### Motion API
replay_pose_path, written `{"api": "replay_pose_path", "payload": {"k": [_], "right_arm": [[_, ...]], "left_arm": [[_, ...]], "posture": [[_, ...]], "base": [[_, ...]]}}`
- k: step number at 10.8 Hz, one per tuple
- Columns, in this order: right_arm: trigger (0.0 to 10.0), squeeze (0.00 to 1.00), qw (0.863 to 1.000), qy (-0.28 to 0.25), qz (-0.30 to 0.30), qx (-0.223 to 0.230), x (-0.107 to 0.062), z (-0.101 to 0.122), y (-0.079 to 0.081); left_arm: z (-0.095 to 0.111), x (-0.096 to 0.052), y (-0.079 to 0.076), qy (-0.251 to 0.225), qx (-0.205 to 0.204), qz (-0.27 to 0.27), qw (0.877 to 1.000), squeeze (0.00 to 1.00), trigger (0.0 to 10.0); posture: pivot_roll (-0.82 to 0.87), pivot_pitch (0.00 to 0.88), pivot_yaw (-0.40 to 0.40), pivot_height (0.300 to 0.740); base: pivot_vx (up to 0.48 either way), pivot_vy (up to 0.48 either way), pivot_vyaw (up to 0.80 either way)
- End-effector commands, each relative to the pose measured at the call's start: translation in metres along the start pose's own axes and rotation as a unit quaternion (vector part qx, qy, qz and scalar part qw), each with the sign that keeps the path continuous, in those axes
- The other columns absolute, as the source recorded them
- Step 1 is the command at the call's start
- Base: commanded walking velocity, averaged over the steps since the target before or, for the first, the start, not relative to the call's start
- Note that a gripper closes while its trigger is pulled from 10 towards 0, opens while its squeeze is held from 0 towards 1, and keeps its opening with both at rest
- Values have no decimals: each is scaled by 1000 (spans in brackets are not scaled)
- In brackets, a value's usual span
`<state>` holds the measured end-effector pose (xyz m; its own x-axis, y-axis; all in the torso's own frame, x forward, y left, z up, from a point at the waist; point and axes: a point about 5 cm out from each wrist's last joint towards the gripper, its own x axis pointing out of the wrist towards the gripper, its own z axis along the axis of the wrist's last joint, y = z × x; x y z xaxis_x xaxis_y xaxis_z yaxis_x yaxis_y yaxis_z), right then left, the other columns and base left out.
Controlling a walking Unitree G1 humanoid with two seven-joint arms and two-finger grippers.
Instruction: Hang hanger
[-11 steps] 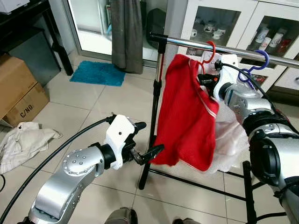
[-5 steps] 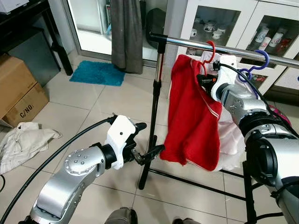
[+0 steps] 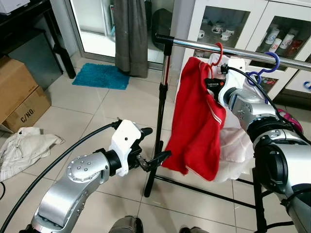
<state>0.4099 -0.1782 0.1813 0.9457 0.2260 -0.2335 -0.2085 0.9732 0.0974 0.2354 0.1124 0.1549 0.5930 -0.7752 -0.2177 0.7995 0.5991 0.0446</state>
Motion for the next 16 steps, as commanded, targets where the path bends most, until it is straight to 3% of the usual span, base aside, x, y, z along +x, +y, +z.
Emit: {"api": "replay_pose_path", "payload": {"k": [1, 7, 10, 11, 13, 14, 15, 16], "right_arm": [[0, 0, 1000, 6, 2, 9, 1, -1, 1], [0, 0, 1000, 0, -2, 3, 1, 2, 2], [0, 0, 997, -70, 34, 1, -7, 28, -10], [0, 0, 995, -83, 56, -10, -12, 32, -16], [0, 0, 990, -84, 98, -58, -35, 18, -24], [0, 0, 988, -77, 103, -84, -56, -4, -19], [0, 0, 988, -71, 102, -91, -63, -12, -17], [0, 0, 988, -84, 98, -86, -82, -27, -10]], "left_arm": [[3, 2, -1, -2, 8, -9, 1000, 0, 10000], [4, 4, 1, -4, 11, -5, 1000, 0, 10000], [1, 13, 10, -10, 8, 56, 998, 0, 10000], [-2, 16, 15, -12, -4, 92, 996, 0, 10000], [-6, 23, 18, -26, -18, 141, 990, 0, 10000], [-12, 25, 19, -30, -32, 166, 985, 0, 10000], [-13, 26, 19, -29, -33, 173, 984, 0, 10000], [-16, 28, 17, -27, -34, 176, 983, 0, 10000]], "posture": [[188, 72, -13, 740], [192, 49, -15, 740], [144, 0, 10, 740], [127, 0, 17, 740], [103, 0, 18, 740], [95, 0, 19, 740], [95, 0, 19, 740], [90, 0, 23, 740]], "base": [[0, 0, 0], [0, 0, 0], [0, 0, 0], [0, 0, 0], [0, 0, 0], [0, 0, 0], [0, 0, 0], [0, 0, 0]]}}
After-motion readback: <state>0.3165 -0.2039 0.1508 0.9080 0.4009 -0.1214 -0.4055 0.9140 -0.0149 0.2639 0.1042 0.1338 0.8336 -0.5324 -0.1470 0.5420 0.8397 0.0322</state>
